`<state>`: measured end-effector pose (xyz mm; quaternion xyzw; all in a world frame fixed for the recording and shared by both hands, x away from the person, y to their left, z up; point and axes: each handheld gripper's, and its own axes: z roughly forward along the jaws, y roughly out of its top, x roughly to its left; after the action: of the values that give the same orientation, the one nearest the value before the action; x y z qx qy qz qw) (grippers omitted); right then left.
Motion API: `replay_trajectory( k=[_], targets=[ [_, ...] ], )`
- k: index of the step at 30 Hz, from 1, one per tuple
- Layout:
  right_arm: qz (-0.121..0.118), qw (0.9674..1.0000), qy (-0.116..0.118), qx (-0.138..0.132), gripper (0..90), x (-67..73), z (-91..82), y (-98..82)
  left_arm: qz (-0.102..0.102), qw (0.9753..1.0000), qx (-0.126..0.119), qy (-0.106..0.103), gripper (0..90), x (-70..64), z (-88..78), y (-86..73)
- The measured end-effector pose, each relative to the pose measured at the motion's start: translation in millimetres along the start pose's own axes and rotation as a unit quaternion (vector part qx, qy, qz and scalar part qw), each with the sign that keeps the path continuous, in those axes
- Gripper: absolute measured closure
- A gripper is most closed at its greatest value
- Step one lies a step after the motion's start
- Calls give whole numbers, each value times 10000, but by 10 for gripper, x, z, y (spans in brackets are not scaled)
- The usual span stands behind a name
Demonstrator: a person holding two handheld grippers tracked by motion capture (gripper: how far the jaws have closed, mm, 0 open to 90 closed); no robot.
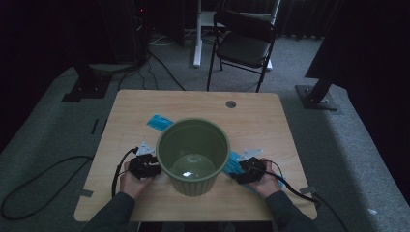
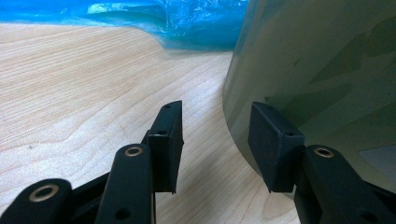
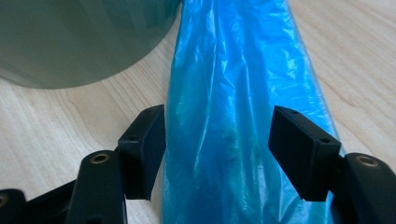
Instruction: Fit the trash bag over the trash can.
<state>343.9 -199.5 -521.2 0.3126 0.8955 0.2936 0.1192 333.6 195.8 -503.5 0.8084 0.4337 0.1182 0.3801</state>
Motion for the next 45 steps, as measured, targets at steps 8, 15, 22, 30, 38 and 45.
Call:
replay_trajectory(
  k=[8, 15, 22, 30, 38, 45],
  targets=[
    [33, 10000, -12, 87, 406, -31, 52, -17, 0, 10000, 13, 8, 557, -3, 5, -3],
    [58, 9999, 21, 119, 443, -50, 71, -26, 12, 10000, 20, 12, 557, -6, 4, -7],
    [154, 9998, 68, 106, 564, -85, 58, -35, 4, 10000, 19, -10, 564, -7, 2, -10],
    [282, 9995, -15, 144, 817, -157, 34, -43, 34, 10000, 19, -41, 588, -24, 4, -9],
    [366, 9993, 112, -11, 895, -249, -42, -41, 71, 9998, 36, -182, 619, -67, 24, 0],
    [523, 9974, 332, -362, 897, -377, -159, 1, -21, 9995, -70, -295, 621, -45, -3, 3]
  ],
)
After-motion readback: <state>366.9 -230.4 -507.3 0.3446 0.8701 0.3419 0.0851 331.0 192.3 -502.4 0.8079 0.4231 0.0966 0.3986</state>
